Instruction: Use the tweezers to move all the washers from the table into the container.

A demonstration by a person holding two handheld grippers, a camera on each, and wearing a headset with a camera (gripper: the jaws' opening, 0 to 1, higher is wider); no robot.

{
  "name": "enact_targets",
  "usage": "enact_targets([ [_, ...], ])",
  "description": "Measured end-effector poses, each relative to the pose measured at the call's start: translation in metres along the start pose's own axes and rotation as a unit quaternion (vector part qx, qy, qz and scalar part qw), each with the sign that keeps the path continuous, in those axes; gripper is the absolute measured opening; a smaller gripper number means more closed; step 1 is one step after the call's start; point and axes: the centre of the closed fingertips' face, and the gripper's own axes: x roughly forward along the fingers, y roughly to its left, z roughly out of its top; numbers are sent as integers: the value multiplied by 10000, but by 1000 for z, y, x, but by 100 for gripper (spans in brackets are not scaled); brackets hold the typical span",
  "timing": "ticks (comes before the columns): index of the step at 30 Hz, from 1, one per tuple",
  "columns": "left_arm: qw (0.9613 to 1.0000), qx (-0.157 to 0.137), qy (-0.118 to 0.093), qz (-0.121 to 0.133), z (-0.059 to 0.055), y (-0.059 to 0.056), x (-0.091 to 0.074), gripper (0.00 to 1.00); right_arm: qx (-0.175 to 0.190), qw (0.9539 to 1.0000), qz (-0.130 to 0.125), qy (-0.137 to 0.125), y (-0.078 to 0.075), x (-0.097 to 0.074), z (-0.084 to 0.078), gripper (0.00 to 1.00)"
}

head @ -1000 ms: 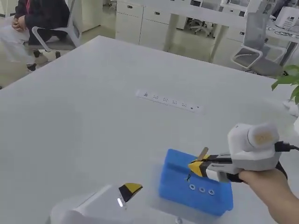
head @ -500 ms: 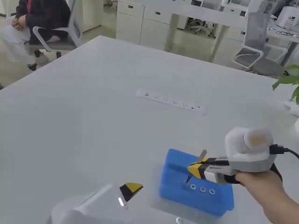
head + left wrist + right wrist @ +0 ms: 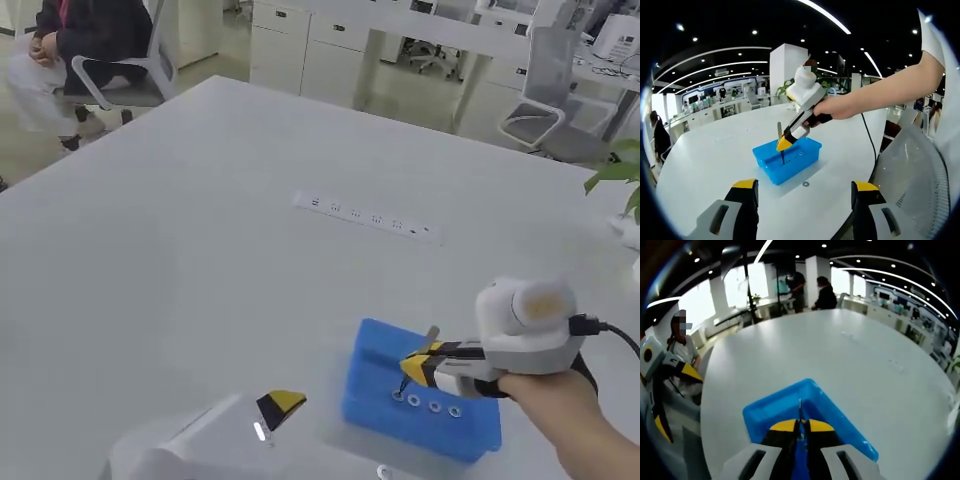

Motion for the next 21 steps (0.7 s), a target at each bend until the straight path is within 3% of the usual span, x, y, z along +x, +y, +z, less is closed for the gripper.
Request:
enact_targets([
  [13,10000,8,-4,3,0,0,0,76,95,9996,-68,-269,1,-12,16,4],
  [21,10000,17,-2,-7,0,0,0,76,-90,9993,-73,-360,8,-23,21,4],
])
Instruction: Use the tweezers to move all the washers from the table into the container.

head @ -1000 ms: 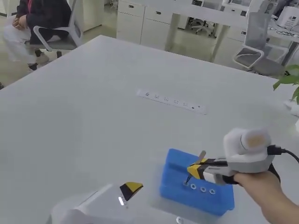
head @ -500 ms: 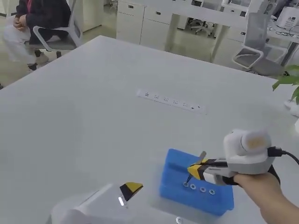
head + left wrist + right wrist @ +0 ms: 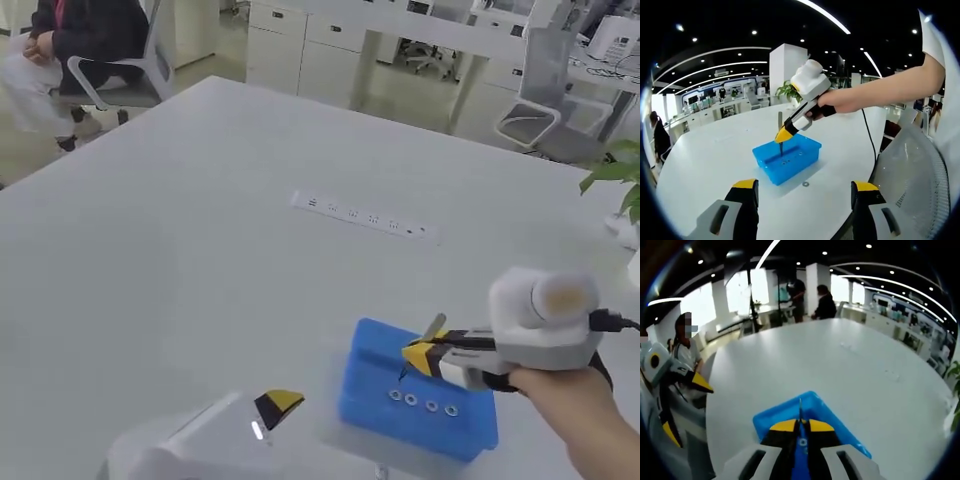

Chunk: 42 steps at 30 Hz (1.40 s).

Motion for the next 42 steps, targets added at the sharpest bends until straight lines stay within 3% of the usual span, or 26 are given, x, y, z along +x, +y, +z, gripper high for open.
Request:
enact_targets([
  [3,10000,10,15,-3,0,0,0,76,-48,10000,-18,-46,5,-6,2,4],
  [4,10000,12,13,-4,0,0,0,76,-220,9997,-78,-1,5,-9,0,4],
  [19,9999,75,79,-116,-2,-5,2,76,21,9991,89,-415,41,-38,5,4],
  [31,9995,162,182,-204,-6,-9,3,75,273,9990,304,-167,66,-24,-25,4],
  [42,9995,147,184,-227,-7,-9,3,75,287,9989,330,137,68,-12,-49,4],
])
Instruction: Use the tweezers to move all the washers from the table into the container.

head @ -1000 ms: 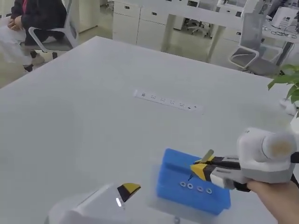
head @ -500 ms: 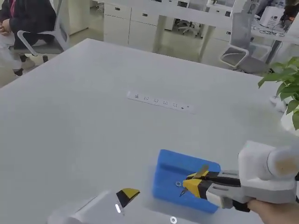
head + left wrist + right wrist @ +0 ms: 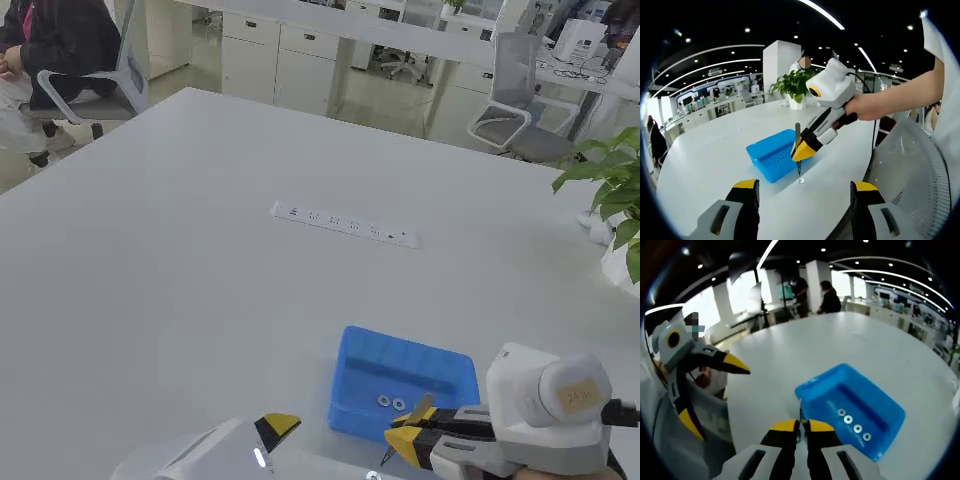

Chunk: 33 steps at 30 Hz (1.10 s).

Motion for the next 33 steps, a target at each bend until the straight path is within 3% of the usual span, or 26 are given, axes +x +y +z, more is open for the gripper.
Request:
enact_targets([
  [15,10000,-17,25,5,-1,0,0,75,133,9998,113,47,2,8,-7,4],
  [27,10000,-8,26,39,-1,2,-1,74,-140,9998,133,76,5,9,-6,3],
  [33,10000,-16,20,60,-1,3,-2,74,-80,9999,140,51,6,7,-3,3],
])
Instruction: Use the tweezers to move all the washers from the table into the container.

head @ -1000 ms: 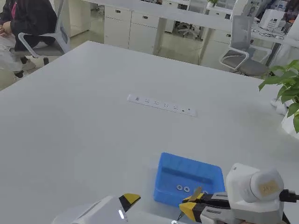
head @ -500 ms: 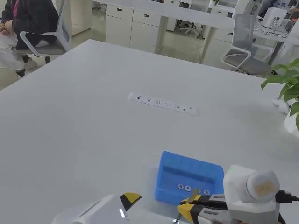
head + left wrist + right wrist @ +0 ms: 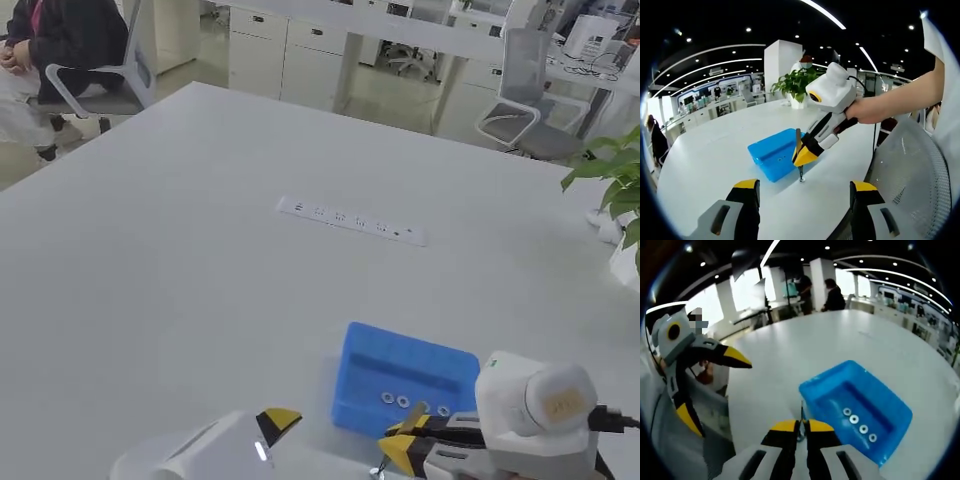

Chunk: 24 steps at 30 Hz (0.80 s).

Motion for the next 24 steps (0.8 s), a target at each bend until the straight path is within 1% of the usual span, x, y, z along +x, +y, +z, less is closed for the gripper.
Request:
enact_targets([
  [7,10000,11,-3,1,0,0,0,74,-27,9999,-27,-164,-1,-12,15,3],
  [10,10000,16,-3,2,0,-1,0,74,-92,9997,-47,-242,-3,-18,24,3],
  [13,10000,-5,-47,-10,2,-1,0,74,-150,9994,-67,-316,-4,-22,33,3],
  [15,10000,-1,-14,2,1,-1,0,74,-189,9991,-81,-359,-5,-25,39,3],
  [24,10000,-6,-48,26,2,0,-1,74,-331,9980,-112,-532,-11,-33,65,3],
])
